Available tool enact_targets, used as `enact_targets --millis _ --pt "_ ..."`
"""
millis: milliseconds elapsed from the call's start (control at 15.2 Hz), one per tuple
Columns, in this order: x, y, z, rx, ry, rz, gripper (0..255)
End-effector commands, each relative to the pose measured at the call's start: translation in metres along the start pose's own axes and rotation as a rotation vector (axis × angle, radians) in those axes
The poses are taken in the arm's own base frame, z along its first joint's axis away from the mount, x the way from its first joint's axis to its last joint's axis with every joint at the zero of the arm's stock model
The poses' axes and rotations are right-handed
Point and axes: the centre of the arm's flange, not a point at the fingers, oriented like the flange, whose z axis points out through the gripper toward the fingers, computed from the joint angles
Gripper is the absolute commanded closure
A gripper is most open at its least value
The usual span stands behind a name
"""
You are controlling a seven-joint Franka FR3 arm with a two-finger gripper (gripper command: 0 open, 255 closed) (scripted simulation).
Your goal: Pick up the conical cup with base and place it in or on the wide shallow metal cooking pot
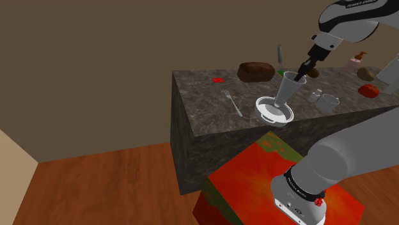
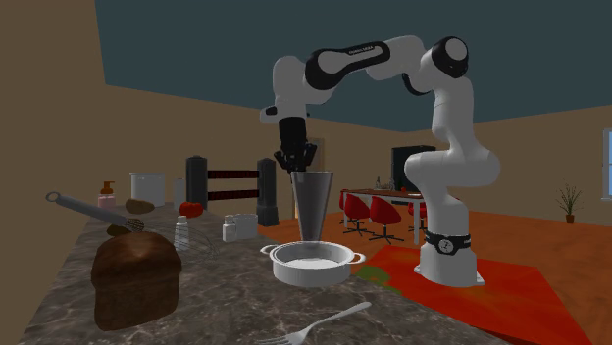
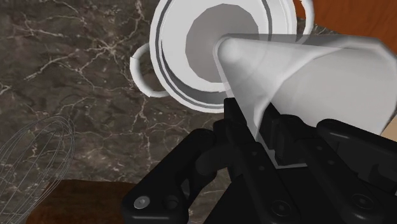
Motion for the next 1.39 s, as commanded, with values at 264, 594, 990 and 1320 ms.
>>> enact_targets --millis 264,594,990,1320 --pt "0.000 0.000 0.000 0.000 0.001 0.000 0" --pt "0.000 0.000 -0.013 0.000 0.001 0.000 0" --pt "0.000 0.000 -0.050 0.000 0.001 0.000 0" --pt "0.000 0.000 -0.050 0.000 0.001 0.000 0"
